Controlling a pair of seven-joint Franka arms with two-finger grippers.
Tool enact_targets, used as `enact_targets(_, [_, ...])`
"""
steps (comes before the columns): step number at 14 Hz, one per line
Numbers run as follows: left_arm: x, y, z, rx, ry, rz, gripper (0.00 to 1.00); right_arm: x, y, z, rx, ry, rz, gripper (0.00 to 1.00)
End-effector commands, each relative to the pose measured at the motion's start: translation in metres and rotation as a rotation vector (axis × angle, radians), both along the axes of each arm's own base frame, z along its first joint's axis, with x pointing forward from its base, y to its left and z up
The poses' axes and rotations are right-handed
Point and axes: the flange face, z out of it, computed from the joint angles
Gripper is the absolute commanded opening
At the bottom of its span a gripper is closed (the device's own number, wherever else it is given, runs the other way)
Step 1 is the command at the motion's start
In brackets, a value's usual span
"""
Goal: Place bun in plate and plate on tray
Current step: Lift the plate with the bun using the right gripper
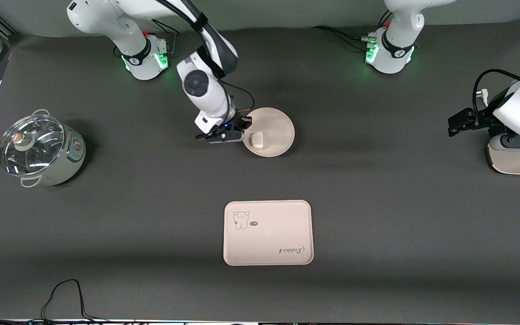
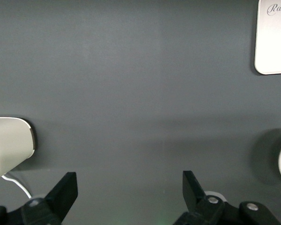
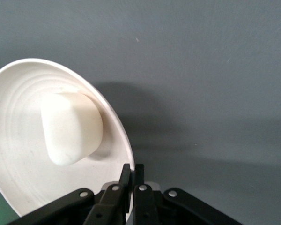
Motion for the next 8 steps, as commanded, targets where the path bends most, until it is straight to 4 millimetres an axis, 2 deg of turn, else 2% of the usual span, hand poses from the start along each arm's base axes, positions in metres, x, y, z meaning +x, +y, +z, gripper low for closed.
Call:
enact_targets(1, [0.002, -0.003, 0.005, -0.002, 0.006, -0.003, 1.00, 0.004, -0.014, 0.042, 0.056, -0.029, 0.040, 0.00])
enact_targets(3, [0.002, -0.003, 0.005, -0.002, 0.004, -0.003, 1.00, 0.008, -0.015, 0.054, 0.073, -0.051, 0.053, 0.00])
enact_targets(4, [0.002, -0.003, 0.005, -0.002, 0.004, -0.003, 1.00, 0.019, -0.016, 0.057, 0.081, -0.064, 0.050, 0.00])
enact_targets(5, [0.002, -0.004, 0.005, -0.004, 0.003, -0.003, 1.00, 0.038, -0.010, 0.066, 0.095, -0.093, 0.049, 0.00])
enact_targets(6, [0.003, -0.003, 0.004, -0.004, 0.004, -0.004, 1.00, 0.059, -0.002, 0.062, 0.097, -0.107, 0.051, 0.00])
enact_targets(8, [0.003, -0.003, 0.004, -0.004, 0.004, -0.003, 1.00, 0.129, 0.012, 0.060, 0.109, -0.128, 0.038, 0.00])
